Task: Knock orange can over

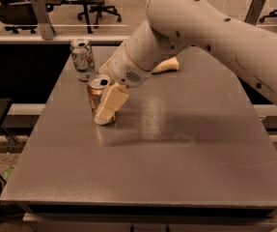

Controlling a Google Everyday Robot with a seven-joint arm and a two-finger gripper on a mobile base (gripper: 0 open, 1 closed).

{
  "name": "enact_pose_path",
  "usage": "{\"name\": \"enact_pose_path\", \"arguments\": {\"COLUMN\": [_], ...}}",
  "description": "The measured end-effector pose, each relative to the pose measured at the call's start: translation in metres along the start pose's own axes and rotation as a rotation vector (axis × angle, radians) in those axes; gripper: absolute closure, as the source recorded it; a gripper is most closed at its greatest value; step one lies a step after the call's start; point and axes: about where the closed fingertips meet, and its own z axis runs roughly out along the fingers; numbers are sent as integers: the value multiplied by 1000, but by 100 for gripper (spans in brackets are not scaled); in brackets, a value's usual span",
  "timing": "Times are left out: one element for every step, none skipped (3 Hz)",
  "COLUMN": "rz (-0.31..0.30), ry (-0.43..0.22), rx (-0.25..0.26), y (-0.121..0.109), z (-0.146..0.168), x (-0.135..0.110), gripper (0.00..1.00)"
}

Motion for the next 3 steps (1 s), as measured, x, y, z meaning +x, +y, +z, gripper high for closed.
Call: {"name": "enact_pose_path", "arguments": {"rz": [-15, 4, 34], "ry": [-19, -36, 6], "rx": [-22, -38, -36], "y": [4, 4, -3], "z": [1, -7, -30], "x": [-5, -7, -5], "gripper": [40, 64, 86]}}
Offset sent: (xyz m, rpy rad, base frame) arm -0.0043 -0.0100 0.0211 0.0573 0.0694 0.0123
